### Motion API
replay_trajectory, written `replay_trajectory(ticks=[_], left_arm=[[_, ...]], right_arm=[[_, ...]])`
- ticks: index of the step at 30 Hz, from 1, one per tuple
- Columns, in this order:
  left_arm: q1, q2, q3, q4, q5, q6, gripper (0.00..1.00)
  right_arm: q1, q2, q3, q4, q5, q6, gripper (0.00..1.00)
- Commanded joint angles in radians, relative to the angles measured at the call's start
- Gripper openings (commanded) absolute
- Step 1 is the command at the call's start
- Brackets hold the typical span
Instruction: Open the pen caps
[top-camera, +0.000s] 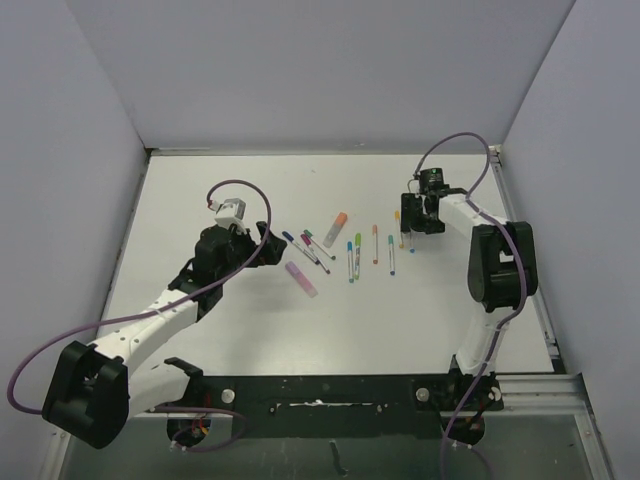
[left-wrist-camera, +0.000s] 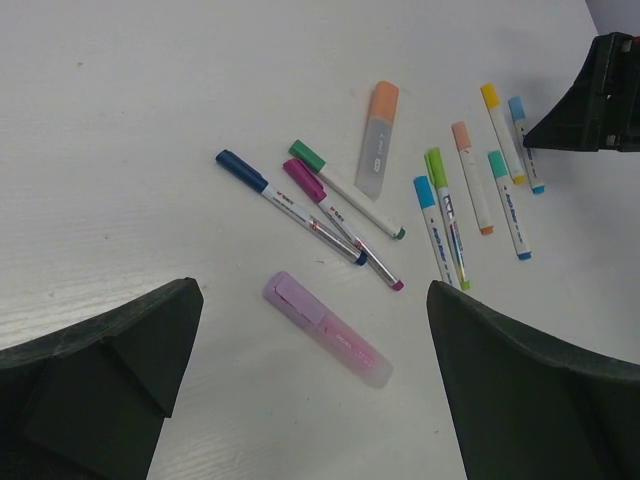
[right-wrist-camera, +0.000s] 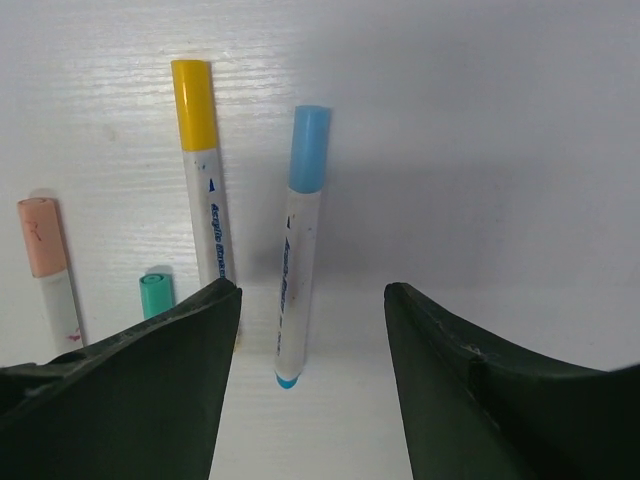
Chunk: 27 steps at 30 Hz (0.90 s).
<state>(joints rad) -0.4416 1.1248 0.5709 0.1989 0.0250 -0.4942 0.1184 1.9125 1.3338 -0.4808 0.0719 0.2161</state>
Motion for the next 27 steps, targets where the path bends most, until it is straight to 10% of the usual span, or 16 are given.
replay_trajectory(ticks=[1, 10, 22, 27], left_arm=[[0.006, 0.006, 0.023, 0.056, 0.004, -0.007, 0.97], [0.006, 0.007, 0.023, 0.054, 0.003, -0.006, 0.98], [0.006, -0.006, 0.018, 0.050, 0.006, -0.014, 0.97], [0.004, 0.009, 0.016, 0.085, 0.049, -0.067, 0.97]], right_arm=[[0.002, 0.022, 0.053, -0.006, -0.026, -0.009, 0.59], [0.000, 0.078, 0.078, -0.033, -0.021, -0.005, 0.53], [-0.015, 0.111, 0.038, -0.042, -0.040, 0.019, 0.00], [-0.005, -0.023, -0.043, 0.073, -0.026, 0.002, 0.00]])
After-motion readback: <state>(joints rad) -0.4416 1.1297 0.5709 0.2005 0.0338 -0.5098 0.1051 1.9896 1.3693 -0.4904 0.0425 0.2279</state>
